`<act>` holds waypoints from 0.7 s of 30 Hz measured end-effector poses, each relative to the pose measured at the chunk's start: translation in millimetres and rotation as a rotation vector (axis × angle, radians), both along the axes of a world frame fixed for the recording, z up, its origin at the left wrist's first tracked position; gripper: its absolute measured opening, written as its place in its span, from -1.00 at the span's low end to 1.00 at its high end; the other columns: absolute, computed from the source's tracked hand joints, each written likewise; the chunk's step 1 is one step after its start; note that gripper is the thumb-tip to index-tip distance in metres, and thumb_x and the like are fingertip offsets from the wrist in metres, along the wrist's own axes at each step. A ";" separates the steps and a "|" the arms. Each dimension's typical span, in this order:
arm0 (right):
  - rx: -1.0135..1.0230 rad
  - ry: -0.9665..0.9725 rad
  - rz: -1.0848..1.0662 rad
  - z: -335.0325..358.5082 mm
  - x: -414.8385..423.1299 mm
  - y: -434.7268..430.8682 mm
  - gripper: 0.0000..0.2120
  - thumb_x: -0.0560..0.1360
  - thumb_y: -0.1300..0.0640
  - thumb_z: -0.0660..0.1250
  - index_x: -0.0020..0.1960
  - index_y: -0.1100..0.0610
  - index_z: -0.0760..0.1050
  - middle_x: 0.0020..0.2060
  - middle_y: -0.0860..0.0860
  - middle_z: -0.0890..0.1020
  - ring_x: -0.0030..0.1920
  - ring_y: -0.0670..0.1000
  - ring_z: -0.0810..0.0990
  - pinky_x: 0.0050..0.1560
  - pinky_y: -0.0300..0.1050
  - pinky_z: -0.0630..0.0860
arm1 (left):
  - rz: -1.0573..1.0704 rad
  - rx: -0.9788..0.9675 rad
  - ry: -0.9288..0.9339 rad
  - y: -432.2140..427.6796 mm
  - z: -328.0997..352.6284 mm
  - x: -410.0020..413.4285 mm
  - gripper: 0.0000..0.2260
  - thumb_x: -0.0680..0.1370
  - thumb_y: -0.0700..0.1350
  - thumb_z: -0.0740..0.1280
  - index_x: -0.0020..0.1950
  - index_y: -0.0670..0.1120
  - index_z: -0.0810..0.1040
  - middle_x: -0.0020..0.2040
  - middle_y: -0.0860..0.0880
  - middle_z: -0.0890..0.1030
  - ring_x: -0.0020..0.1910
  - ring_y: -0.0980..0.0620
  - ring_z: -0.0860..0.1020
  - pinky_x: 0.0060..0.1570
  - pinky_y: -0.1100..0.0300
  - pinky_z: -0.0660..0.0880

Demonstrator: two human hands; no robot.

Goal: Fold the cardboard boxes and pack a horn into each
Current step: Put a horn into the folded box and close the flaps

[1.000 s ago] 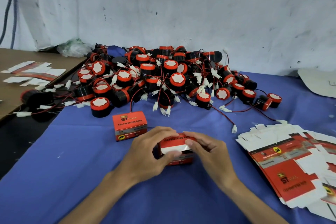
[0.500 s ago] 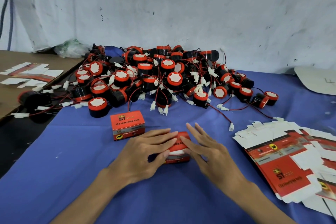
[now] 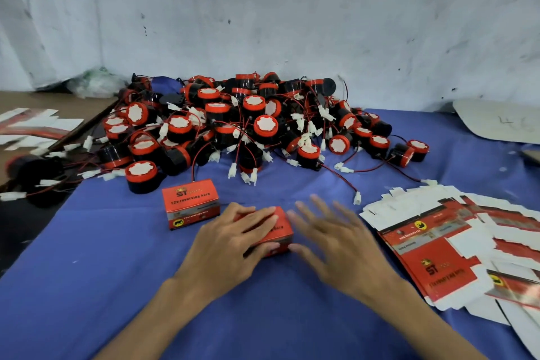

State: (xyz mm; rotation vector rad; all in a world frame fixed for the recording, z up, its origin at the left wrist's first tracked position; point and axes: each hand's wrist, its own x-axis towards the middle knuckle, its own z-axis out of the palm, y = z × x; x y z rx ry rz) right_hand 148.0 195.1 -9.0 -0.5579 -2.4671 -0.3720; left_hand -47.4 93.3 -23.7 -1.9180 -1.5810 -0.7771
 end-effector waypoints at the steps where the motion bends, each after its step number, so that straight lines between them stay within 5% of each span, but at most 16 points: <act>1: -0.024 -0.059 -0.242 8.0 5.4 3.3 -0.44 0.53 -0.19 0.12 0.36 0.13 0.46 0.30 0.12 0.52 0.32 0.20 0.47 0.25 0.18 0.41 | 0.055 0.008 -0.007 -1.3 1.2 -1.2 -0.66 0.53 0.07 0.26 0.10 -0.11 0.68 0.13 0.05 0.65 -0.09 -0.06 0.61 -0.20 0.10 0.59; 3: -0.262 -0.225 -0.749 23.2 20.6 13.8 -0.24 0.50 -0.33 0.06 0.52 0.15 0.15 0.40 0.27 0.33 0.40 0.28 0.31 0.35 0.22 0.24 | 0.219 0.025 -0.027 -4.0 5.8 -6.2 -0.66 0.49 0.05 0.25 0.02 -0.14 0.69 0.04 0.00 0.68 -0.14 -0.10 0.61 -0.19 0.03 0.58; 5: -0.380 -0.325 -0.985 30.7 30.5 21.9 -0.25 0.49 -0.31 0.14 0.45 0.20 0.18 0.26 0.24 0.42 0.29 0.23 0.40 0.33 0.17 0.28 | 0.374 0.023 -0.033 -6.1 10.2 -10.9 -0.68 0.45 0.01 0.28 -0.01 -0.18 0.68 0.02 -0.06 0.68 -0.08 -0.14 0.61 0.01 -0.07 0.55; 7: -0.277 -0.399 -0.851 29.3 35.3 18.8 -0.47 0.30 -0.12 0.48 0.03 0.29 0.50 -0.15 0.16 0.58 -0.10 0.16 0.58 0.00 0.05 0.54 | 0.391 0.025 -0.042 -7.8 14.0 -11.4 -0.71 0.44 -0.03 0.29 -0.02 -0.18 0.67 0.10 -0.11 0.65 0.05 -0.18 0.60 0.16 -0.17 0.47; 9: -0.181 -0.298 -0.668 24.1 36.8 9.3 -0.58 -0.18 0.20 0.66 -0.49 0.26 0.48 -0.57 0.13 0.48 -0.53 0.12 0.51 -0.45 -0.12 0.49 | 0.272 0.076 -0.085 -8.5 17.3 -5.9 -0.74 0.49 -0.06 0.25 -0.03 -0.17 0.66 0.17 -0.13 0.62 0.12 -0.16 0.56 0.19 -0.18 0.45; 10: -0.193 -0.262 -0.641 22.9 34.7 2.8 -0.57 -0.28 0.27 0.64 -0.59 0.23 0.43 -0.65 0.10 0.42 -0.62 0.11 0.45 -0.54 -0.19 0.43 | 0.182 0.103 -0.127 -9.5 18.3 -0.8 -0.76 0.50 -0.08 0.25 -0.02 -0.17 0.66 0.17 -0.12 0.61 0.12 -0.12 0.55 0.19 -0.12 0.45; 13: -0.103 -0.153 -0.651 34.7 26.9 -3.6 -0.75 -0.04 0.32 0.59 -0.46 0.20 0.56 -0.56 0.09 0.54 -0.57 0.13 0.52 -0.52 -0.14 0.47 | -0.085 0.099 -0.322 -13.5 19.2 14.7 -0.79 0.54 -0.11 0.27 0.01 -0.16 0.65 0.12 -0.03 0.61 0.10 0.02 0.56 0.15 0.14 0.46; 15: 0.043 0.190 -0.494 39.4 23.3 -1.6 -0.65 0.13 0.46 0.40 -0.13 0.19 0.64 -0.37 0.10 0.65 -0.51 0.15 0.54 -0.52 -0.11 0.43 | -0.199 0.024 -0.531 -15.3 18.7 22.5 -0.79 0.56 -0.08 0.25 0.03 -0.13 0.64 0.08 0.04 0.61 0.11 0.12 0.55 0.13 0.25 0.46; 16: 0.083 0.379 -0.361 47.1 21.3 -7.1 -0.61 0.21 0.49 0.32 -0.03 0.19 0.60 -0.34 0.09 0.66 -0.51 0.12 0.50 -0.49 -0.13 0.38 | -0.242 -0.029 -0.703 -15.6 19.8 26.0 -0.78 0.55 -0.03 0.26 0.06 -0.10 0.62 0.07 0.08 0.61 0.12 0.15 0.55 0.11 0.28 0.47; 18: 0.163 0.694 -0.138 61.6 14.7 -18.7 -0.88 0.53 0.33 0.20 0.00 0.17 0.45 -0.41 -0.02 0.56 -0.42 0.04 0.42 -0.38 -0.30 0.29 | -0.336 -0.126 -1.177 -15.8 27.8 31.9 -0.70 0.48 0.06 0.31 0.16 -0.03 0.56 0.11 0.10 0.61 0.15 0.15 0.56 0.10 0.29 0.49; 21: -0.299 0.699 0.011 61.1 3.4 -21.2 -0.77 0.65 0.06 0.07 -0.16 0.02 0.36 -0.52 -0.19 0.34 -0.38 -0.01 0.42 -0.44 -0.48 0.28 | -0.452 -0.299 -1.772 -10.8 40.2 22.1 -0.61 0.45 0.06 0.36 0.24 -0.03 0.49 0.21 -0.04 0.61 0.11 0.07 0.61 -0.04 0.20 0.56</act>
